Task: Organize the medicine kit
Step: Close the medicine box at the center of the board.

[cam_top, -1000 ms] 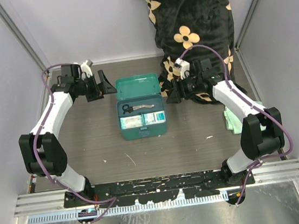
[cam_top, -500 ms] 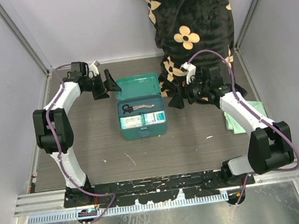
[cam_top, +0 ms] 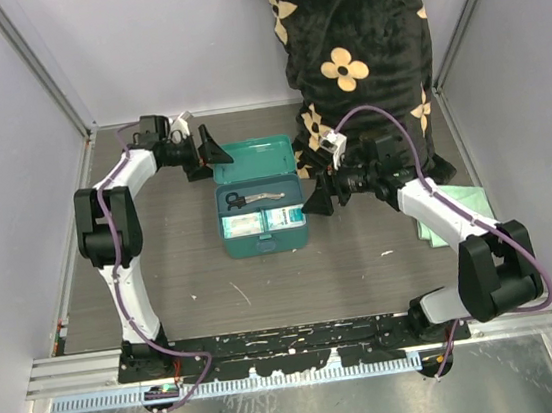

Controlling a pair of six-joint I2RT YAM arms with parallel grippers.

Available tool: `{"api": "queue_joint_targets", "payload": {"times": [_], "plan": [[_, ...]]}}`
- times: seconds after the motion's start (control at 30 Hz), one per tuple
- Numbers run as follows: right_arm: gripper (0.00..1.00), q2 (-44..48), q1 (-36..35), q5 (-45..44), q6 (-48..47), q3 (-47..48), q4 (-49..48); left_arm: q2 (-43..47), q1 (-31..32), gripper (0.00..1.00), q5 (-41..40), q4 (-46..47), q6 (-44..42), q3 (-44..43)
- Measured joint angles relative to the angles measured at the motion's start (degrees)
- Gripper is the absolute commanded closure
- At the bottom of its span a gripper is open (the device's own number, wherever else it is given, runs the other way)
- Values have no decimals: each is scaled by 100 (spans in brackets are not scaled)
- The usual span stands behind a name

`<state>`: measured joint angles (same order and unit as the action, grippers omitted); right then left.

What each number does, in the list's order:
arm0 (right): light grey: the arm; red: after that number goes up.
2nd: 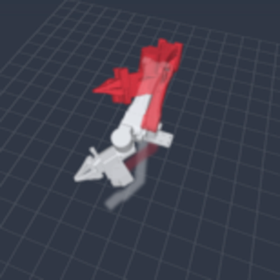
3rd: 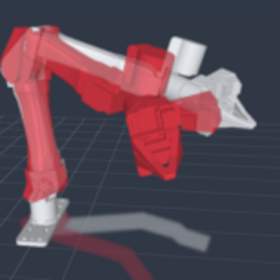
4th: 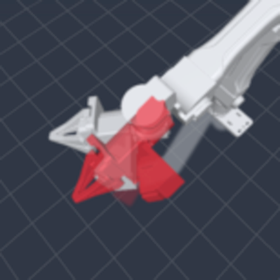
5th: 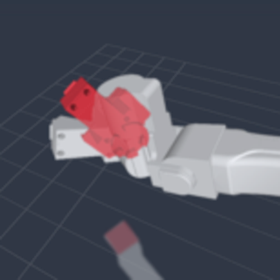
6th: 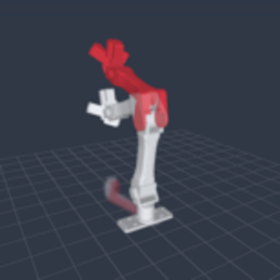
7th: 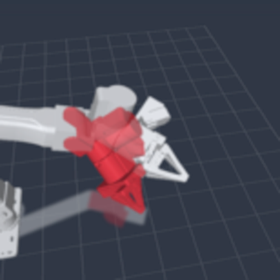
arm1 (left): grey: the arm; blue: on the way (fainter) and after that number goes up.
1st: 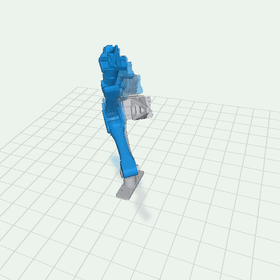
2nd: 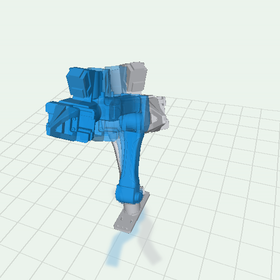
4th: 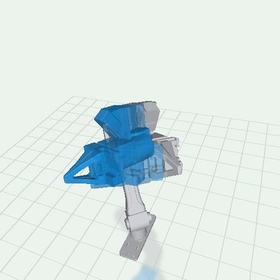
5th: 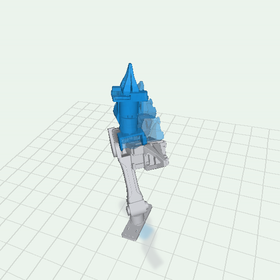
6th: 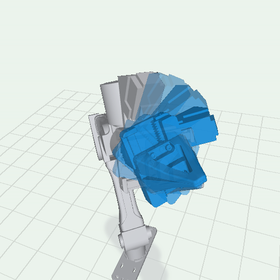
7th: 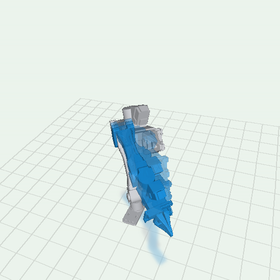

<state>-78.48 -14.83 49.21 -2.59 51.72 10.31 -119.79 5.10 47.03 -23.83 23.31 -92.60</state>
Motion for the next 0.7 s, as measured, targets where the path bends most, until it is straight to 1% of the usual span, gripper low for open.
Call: {"api": "queue_joint_targets", "payload": {"times": [0.2,0.27,0.3,0.33,0.7], "plan": [[25,-232,-168,20,-13,-11,-87,-129,-20,12,365,269,264,-4],[27,-330,-173,17,-11,-11,-87,-129,-26,12,459,356,326,-4],[27,-380,-173,11,-11,-11,-87,-129,-31,15,503,404,350,-4],[29,-428,-173,-2,-11,-11,-87,-129,-33,17,549,450,398,-4],[39,-634,-173,-164,-35,-9,-85,-116,-39,25,876,909,627,59]]}}
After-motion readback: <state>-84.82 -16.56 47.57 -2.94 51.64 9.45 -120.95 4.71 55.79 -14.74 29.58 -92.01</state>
